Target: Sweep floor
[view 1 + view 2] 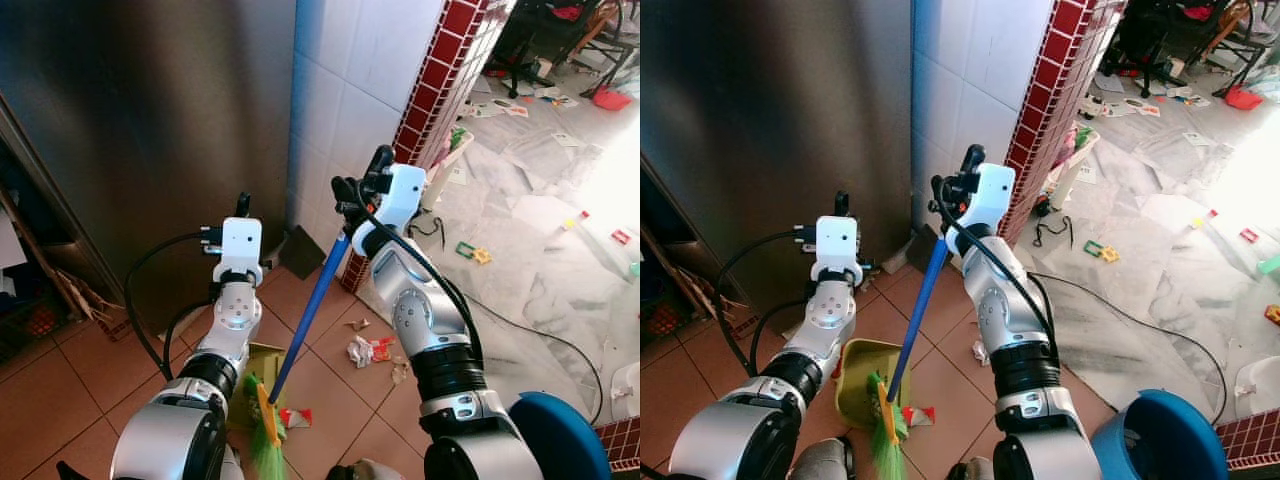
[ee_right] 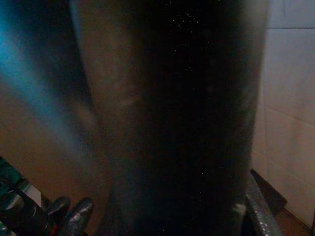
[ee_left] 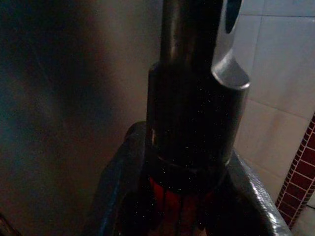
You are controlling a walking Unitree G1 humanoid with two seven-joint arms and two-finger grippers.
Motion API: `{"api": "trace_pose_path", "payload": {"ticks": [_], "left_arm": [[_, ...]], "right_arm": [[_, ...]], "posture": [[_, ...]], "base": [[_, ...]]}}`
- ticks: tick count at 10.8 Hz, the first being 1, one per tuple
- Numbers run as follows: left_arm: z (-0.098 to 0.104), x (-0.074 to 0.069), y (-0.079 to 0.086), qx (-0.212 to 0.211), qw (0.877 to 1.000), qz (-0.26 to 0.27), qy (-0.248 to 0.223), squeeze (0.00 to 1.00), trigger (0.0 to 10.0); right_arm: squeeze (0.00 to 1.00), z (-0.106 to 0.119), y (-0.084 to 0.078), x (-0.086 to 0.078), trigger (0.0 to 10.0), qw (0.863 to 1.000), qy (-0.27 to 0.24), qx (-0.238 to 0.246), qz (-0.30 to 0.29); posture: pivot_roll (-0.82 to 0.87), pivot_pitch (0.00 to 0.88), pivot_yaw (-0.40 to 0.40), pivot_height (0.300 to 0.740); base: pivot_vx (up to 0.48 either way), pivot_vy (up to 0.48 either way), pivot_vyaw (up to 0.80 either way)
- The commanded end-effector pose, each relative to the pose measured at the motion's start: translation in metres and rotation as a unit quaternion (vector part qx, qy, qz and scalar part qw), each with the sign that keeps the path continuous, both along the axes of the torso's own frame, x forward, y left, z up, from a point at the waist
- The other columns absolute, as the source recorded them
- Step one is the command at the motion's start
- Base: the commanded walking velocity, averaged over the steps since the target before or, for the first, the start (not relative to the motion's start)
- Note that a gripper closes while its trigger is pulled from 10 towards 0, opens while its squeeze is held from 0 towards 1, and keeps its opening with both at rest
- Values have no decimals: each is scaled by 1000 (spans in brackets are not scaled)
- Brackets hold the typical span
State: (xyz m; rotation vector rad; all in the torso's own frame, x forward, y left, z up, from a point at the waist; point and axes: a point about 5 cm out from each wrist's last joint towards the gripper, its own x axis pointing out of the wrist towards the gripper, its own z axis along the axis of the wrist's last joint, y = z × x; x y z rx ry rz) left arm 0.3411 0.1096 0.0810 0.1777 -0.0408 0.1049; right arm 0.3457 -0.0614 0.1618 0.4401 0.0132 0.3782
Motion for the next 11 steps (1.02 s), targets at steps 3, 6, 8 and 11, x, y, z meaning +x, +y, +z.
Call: {"api": "trace_pose_path", "payload": {"ticks": [3,6,8,11], "left_arm": [[-13,-6,-10,-21,999,-9,37,0,10000],[-13,-6,-10,-21,999,-9,37,0,10000],[-10,-3,-10,-38,998,-30,33,0,10000],[-3,1,-4,-51,998,-34,22,0,10000]], "right_arm": [[0,33,21,1,10000,998,-50,42,18],[0,33,21,1,10000,998,-50,42,18],[0,48,-39,12,10000,977,-175,-113,-47],[0,57,-56,17,10000,953,-221,-201,-52]], "posture": [[-81,39,-102,740],[-81,39,-102,740],[-86,0,-74,740],[-83,1,-66,740]], "base": [[0,0,0],[0,0,0],[0,0,0],[0,0,0]]}}
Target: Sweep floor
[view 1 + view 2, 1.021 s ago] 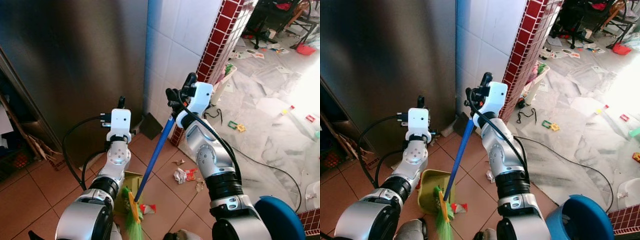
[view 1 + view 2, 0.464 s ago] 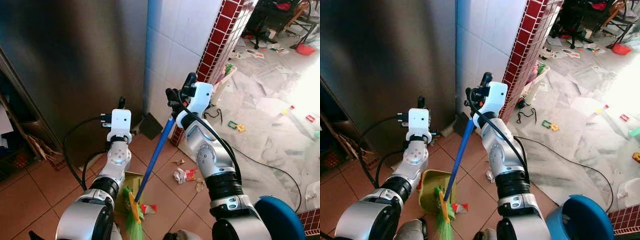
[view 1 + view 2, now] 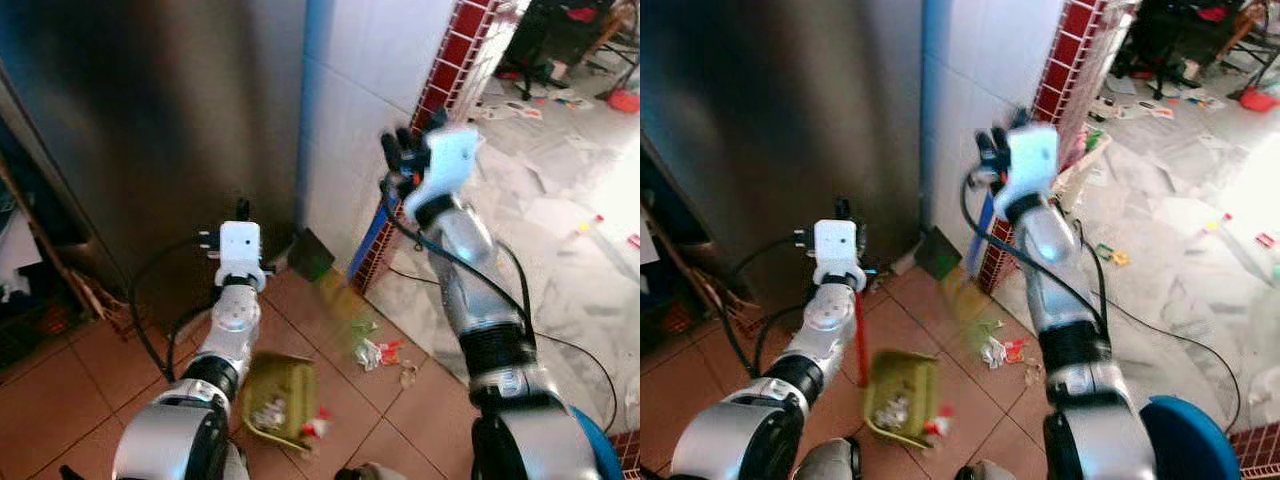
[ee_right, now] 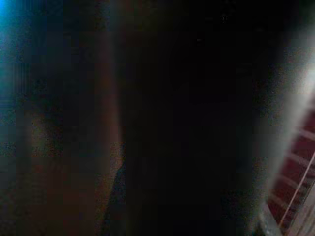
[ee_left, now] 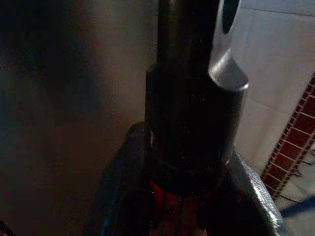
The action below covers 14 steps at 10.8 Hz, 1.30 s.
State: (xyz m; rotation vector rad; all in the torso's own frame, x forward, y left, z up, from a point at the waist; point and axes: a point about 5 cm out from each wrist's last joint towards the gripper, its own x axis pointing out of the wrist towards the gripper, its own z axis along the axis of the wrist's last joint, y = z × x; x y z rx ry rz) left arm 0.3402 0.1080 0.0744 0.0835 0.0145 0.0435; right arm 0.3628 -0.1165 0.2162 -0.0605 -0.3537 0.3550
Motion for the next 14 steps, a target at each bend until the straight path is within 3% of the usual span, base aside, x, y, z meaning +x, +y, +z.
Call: {"api": "trace_pose_path", "payload": {"ticks": [1,2,4,5,7,9,12,13,14], "left_arm": [[6,4,0,-3,1000,-1,-8,0,10000],[10,5,5,-7,1000,1,-16,0,10000],[14,2,19,-31,999,13,-31,0,10000],[17,-4,22,-28,998,5,-48,0,10000],[18,-13,23,-28,998,3,-58,0,10000],[16,-34,23,-34,997,-14,-62,0,10000],[12,-44,31,-40,998,-10,-42,0,10000],[10,-45,29,-39,999,-19,-30,0,10000],[11,-46,27,-36,999,-22,-27,0,10000]], "right_arm": [[0,1,1,4,10000,1000,13,-18,2],[0,1,2,7,10000,998,22,-51,-1],[0,-9,-3,7,10000,998,43,-38,13],[0,-28,-4,3,10000,995,78,-62,28],[0,-36,-1,-9,10000,995,53,-77,22],[0,-58,2,-29,10000,997,70,-2,14],[0,-82,-16,-38,10000,990,92,27,-102],[0,-82,-24,-37,0,988,95,35,-118],[0,-78,-26,-35,4667,989,88,21,-120]], "posture": [[-72,11,-68,740],[-80,24,-72,740],[-47,10,-60,740],[-35,0,-33,740],[-47,0,-15,740],[-35,0,-15,740],[-34,0,-7,740],[-43,0,-12,740],[-46,0,-19,740]], "base": [[0,0,0],[0,0,0],[0,0,0],[0,0,0],[0,0,0],[0,0,0],[0,0,0],[0,0,0],[0,0,0]]}}
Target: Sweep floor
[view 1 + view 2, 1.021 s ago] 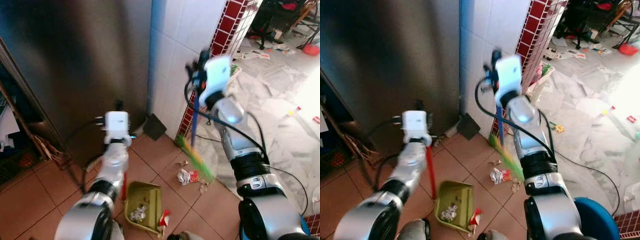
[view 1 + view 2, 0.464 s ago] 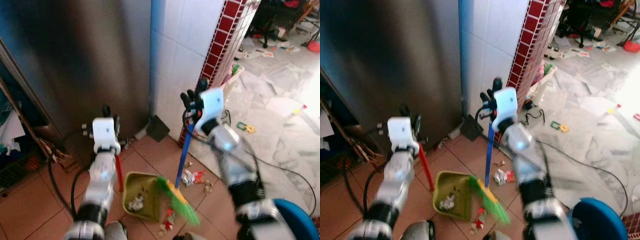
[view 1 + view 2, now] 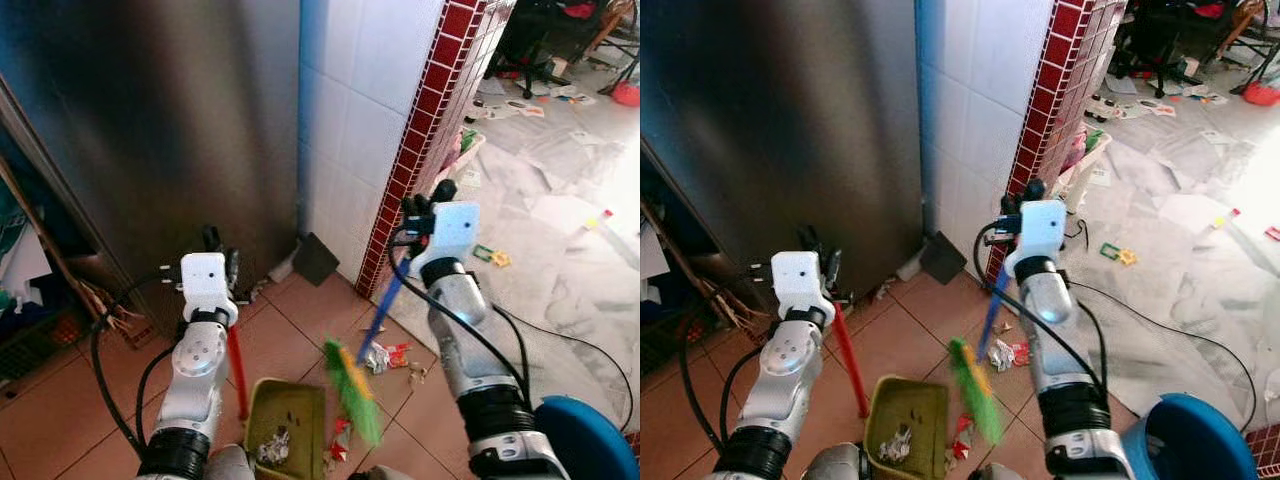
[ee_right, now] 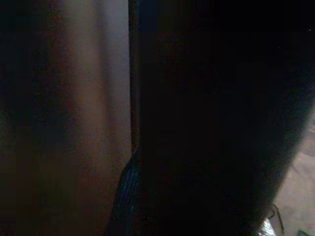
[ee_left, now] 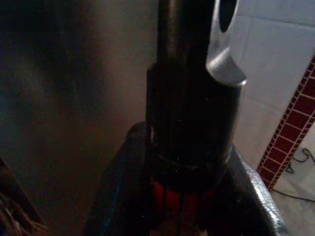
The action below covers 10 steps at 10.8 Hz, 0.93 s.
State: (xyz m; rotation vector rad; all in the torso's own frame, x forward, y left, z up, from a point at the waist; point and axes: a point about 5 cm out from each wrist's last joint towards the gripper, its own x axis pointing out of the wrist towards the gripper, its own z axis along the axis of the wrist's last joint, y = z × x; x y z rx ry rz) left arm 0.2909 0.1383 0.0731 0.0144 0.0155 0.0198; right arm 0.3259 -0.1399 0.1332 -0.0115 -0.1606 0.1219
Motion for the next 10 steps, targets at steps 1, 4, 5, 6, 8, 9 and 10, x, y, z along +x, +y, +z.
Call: {"api": "trace_pose_path", "payload": {"ticks": [1,4,5,6,8,9,10], "left_arm": [[15,4,-4,5,999,-12,-29,0,10000],[23,5,-7,11,999,-23,-40,0,10000],[24,5,-5,10,999,-18,-43,0,10000],[26,6,-3,9,999,-14,-44,0,10000],[33,5,-1,18,998,-12,-53,0,10000],[36,3,2,18,998,-6,-55,0,10000],[37,2,2,18,998,-7,-56,0,10000]], "right_arm": [[0,9,-3,5,10000,1000,-13,-12,-5],[0,26,4,13,10000,999,-48,-20,-6],[0,32,2,13,0,998,-62,-5,-5],[0,32,1,14,0,998,-53,-19,-6],[0,28,-2,14,10000,999,-46,-18,-13],[0,27,-7,13,10000,998,-46,-23,-26],[0,30,-15,15,10000,997,-55,-37,-43]], "posture": [[-43,0,-29,740],[-33,0,-31,740],[-35,0,-30,740],[-35,0,-30,740],[-37,0,-26,740],[-38,0,-24,740],[-34,0,-25,740]], "base": [[0,0,0],[0,0,0],[0,0,0],[0,0,0],[0,0,0],[0,0,0],[0,0,0]]}}
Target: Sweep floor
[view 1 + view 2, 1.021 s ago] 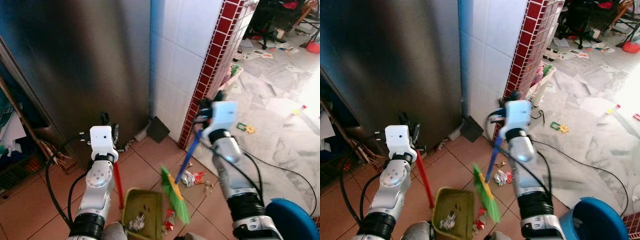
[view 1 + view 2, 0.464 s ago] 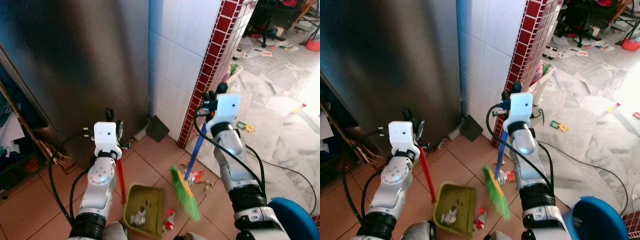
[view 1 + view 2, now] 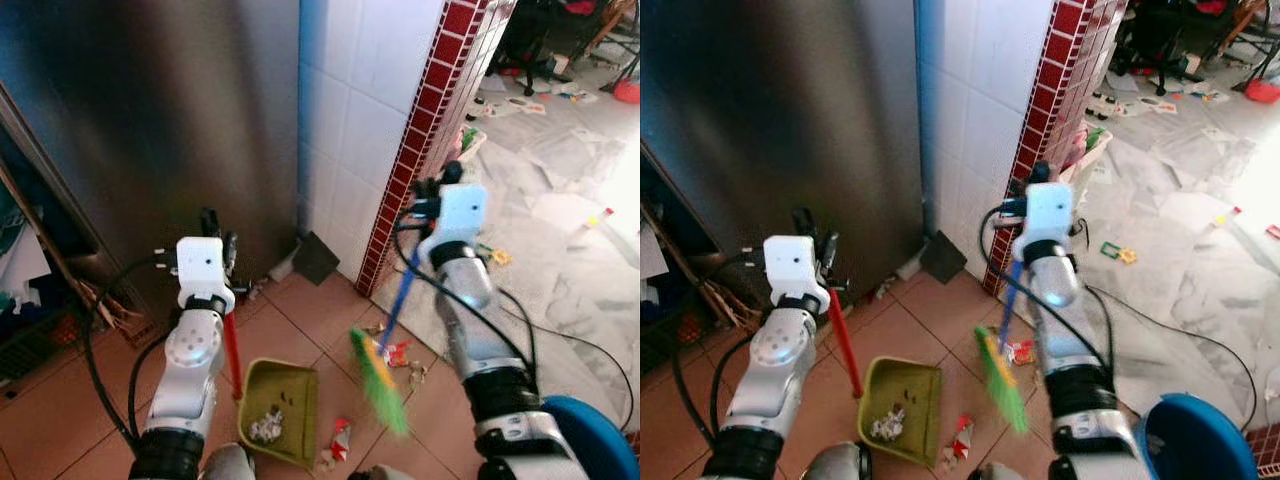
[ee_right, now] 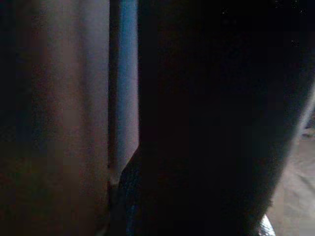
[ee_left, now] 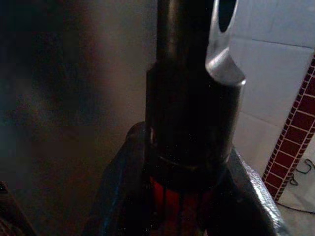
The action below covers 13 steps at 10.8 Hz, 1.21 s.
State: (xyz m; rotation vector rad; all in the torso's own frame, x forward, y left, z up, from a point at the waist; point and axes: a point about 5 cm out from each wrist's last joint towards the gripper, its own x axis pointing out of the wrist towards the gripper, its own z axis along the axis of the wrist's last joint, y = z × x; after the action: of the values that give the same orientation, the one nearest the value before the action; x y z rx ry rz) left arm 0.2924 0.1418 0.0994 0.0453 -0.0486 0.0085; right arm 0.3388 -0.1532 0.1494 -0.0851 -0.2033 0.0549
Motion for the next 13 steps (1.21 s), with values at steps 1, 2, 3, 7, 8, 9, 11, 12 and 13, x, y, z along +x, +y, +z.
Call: {"api": "trace_pose_path", "payload": {"ticks": [1,2,3,7,8,9,11,12,13], "left_arm": [[12,1,-1,5,1000,-2,-25,0,10000],[12,2,0,11,1000,-3,-23,0,10000],[12,3,0,26,999,-8,-19,0,10000],[14,-4,-6,35,999,-28,-15,0,10000],[14,-10,-6,19,999,-26,-8,0,10000],[15,-13,-6,22,999,-28,-9,0,10000],[16,-14,-8,22,999,-37,-7,0,10000],[18,-13,-11,23,999,-46,-8,0,10000],[19,-13,-14,22,998,-52,-10,0,10000]], "right_arm": [[0,20,-12,5,10000,999,-42,-21,-23],[0,24,-24,8,10000,996,-50,-53,-50],[0,21,-32,8,10000,993,-39,-77,-79],[0,4,-21,4,10000,996,-4,-38,-79],[0,2,-18,1,10000,997,-4,-25,-68],[0,-3,-16,-1,10000,998,7,-9,-69],[0,-1,-14,1,10000,998,7,-4,-69],[0,2,-16,3,10000,998,6,-3,-70],[0,3,-17,4,10000,997,5,-2,-72]], "posture": [[-33,0,-28,740],[-37,0,-29,740],[-38,0,-30,740],[-36,0,-28,740],[-33,0,-26,740],[-32,0,-25,740],[-32,0,-25,740],[-37,0,-26,740],[-37,0,-26,740]], "base": [[0,0,0],[0,0,0],[0,0,0],[0,0,0],[0,0,0],[0,0,0],[0,0,-547],[0,0,-800],[0,0,-800]]}}
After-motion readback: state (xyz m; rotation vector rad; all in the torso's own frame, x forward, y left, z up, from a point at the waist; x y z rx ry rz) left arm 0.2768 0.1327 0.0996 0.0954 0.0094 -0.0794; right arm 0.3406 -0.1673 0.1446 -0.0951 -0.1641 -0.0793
